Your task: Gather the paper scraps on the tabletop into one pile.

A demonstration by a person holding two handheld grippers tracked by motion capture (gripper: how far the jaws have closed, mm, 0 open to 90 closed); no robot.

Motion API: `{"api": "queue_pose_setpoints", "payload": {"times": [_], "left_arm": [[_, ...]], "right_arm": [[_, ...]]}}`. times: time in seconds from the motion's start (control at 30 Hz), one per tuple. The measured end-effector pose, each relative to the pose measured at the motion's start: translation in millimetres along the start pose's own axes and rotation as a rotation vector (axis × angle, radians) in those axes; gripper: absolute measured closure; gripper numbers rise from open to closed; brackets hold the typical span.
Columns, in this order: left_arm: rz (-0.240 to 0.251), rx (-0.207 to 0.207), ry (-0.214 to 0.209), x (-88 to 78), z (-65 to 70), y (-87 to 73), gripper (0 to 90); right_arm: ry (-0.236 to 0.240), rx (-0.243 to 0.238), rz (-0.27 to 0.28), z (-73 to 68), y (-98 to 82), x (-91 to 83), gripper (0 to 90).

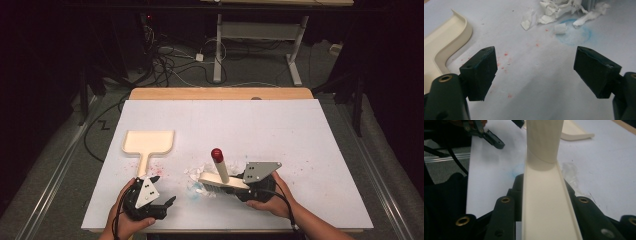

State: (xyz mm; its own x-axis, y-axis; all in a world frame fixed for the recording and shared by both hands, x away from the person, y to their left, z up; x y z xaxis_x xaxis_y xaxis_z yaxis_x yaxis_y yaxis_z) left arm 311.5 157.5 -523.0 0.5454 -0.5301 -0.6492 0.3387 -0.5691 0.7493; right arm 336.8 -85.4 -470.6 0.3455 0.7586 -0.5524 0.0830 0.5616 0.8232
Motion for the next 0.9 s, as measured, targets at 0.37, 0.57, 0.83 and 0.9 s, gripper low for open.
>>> {"api": "queue_pose_setpoints", "payload": {"times": [0.37,0.57,0.83,0.9], "left_arm": [[0.007,0.004,0.009,-1.5,0.1,2.5,18.2],[0.004,0.015,0.004,0.4,2.0,5.0,18.2],[0.017,0.009,0.001,-2.0,1.2,4.9,18.2],[0.023,0.009,0.000,-2.9,0.9,5.4,18.3]], "right_arm": [[-0.276,0.093,0.089,30.8,5.8,-70.1,67.8],[-0.484,0.209,0.050,68.9,-15.0,-52.6,67.9],[-0.594,0.258,-0.003,74.4,-32.0,5.1,67.9],[-0.593,0.276,0.009,68.6,-29.6,14.6,67.9]]}}
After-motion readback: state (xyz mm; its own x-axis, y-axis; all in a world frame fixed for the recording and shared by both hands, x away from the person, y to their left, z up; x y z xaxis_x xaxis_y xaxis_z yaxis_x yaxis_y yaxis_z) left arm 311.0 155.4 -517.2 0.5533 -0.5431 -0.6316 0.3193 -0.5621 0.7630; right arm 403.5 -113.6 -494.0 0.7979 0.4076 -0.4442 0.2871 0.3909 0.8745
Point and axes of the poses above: each handheld gripper's, and its own axes: x roughly forward along the jaws, y roughly out of its top, z roughly to its right, the point moved 8 cm from there along x, roughly forward along the jaws, and after that the axes turned 5 degrees about -y, right-handed, at the moved point
